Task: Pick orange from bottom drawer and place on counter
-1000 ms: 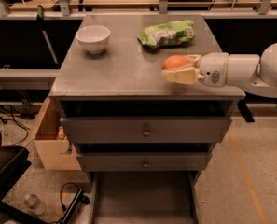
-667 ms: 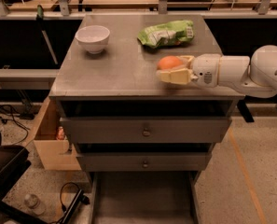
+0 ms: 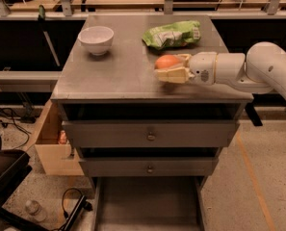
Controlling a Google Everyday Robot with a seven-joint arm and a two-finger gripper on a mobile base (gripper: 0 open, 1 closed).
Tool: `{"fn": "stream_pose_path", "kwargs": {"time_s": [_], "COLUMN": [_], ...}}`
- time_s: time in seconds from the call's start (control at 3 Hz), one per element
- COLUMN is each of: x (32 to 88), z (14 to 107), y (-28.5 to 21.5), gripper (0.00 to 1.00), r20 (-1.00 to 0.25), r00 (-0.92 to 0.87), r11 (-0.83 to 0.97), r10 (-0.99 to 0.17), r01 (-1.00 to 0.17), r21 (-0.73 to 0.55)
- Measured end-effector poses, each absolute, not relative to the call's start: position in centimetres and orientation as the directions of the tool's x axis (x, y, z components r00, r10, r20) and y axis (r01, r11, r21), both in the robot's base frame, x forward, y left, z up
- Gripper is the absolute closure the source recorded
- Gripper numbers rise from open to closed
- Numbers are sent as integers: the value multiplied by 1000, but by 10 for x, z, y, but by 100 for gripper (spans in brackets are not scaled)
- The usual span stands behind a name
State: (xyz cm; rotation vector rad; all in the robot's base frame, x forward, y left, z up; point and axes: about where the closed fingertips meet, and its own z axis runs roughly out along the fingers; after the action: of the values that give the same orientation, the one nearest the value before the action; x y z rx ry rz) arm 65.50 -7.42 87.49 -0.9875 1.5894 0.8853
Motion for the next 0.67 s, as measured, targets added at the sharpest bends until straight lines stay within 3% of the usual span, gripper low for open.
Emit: {"fn": "stream_pose_path", "kwargs": {"time_s": [0.67], "x": [657], "z": [856], "y": [-75], "gripper": [100], "r20": [-966], "r00": [-179], "r11": [392], "r10": [-184], "r01": [-915], "r21": [95]}}
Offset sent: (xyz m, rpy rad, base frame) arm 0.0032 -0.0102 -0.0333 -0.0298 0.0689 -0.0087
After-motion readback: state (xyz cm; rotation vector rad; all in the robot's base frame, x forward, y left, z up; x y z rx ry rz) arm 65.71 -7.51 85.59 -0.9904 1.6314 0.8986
